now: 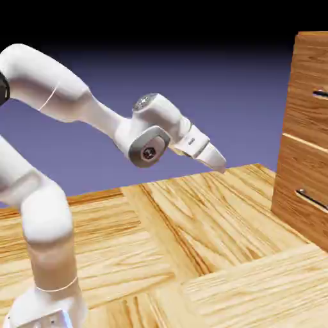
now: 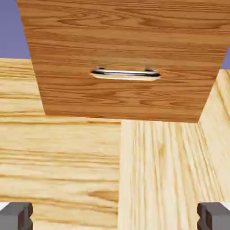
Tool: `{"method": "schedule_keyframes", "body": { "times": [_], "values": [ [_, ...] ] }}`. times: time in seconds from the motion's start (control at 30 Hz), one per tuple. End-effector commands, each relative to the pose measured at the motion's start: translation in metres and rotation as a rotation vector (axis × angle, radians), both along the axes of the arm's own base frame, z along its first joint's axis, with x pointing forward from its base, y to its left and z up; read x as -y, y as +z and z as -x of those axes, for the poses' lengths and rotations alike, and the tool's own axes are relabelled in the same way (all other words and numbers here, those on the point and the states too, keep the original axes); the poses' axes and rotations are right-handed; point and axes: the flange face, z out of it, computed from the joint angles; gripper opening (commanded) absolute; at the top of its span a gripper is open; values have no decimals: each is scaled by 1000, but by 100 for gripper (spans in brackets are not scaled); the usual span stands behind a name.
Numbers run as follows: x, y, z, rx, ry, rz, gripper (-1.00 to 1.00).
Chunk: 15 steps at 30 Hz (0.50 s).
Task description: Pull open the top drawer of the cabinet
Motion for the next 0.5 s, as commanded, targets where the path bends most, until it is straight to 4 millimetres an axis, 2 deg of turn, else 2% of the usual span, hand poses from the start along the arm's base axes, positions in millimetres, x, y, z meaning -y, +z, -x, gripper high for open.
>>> {"method": "schedule_keyframes", "body": {
  "times": [0.0,0.1,0.23,0.37,0.47],
  "values": [
    [10,16,0,30,-53,-33,100],
    [37,63,3,125,-198,-131,100],
    [64,124,18,260,-363,-262,100],
    [80,182,39,402,-492,-390,100],
    [83,222,57,511,-563,-482,100]
  ]
}}
